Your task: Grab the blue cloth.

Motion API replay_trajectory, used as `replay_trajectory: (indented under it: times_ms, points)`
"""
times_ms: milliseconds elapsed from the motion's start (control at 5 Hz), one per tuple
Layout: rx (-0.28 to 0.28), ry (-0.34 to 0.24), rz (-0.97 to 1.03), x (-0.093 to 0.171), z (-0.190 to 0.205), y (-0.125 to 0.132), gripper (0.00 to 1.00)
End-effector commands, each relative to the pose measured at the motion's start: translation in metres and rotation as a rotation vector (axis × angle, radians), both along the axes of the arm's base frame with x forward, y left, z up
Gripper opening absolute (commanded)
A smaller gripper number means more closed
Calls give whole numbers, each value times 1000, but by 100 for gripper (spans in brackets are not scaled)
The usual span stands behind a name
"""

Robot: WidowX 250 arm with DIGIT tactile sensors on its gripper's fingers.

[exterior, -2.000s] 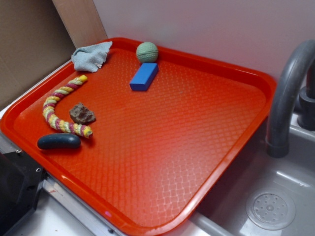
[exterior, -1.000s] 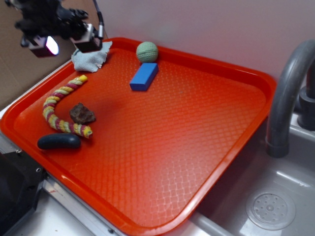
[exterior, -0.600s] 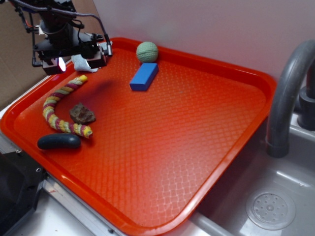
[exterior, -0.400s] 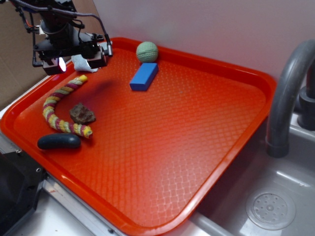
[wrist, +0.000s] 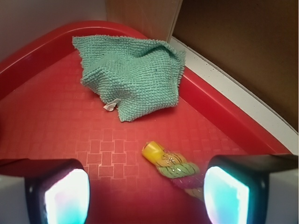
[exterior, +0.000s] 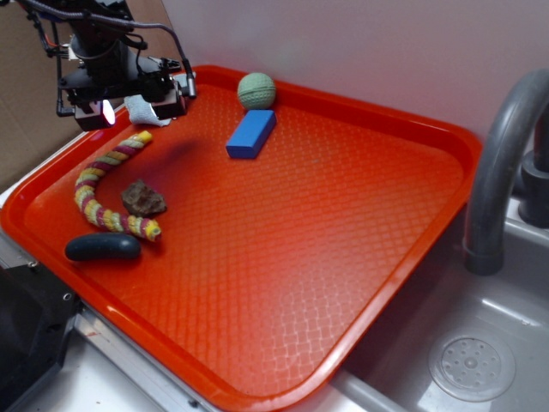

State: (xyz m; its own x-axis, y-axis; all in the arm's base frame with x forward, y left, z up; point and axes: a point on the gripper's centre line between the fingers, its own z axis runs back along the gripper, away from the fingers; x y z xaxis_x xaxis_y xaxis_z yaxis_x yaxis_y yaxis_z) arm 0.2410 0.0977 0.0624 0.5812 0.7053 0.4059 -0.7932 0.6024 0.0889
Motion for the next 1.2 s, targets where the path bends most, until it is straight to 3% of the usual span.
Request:
replay_trajectory:
  times_ms: [0,200,600,800,1000]
  points:
    - [-27,-11,-43,23,-6,61,100]
    - [-57,17,-78,31,-8,64,100]
    - [-10,61,-78,45,-29,74,100]
    - [22,66,-63,49,-38,75,81]
    - [27,65,-48,47,-41,74,0]
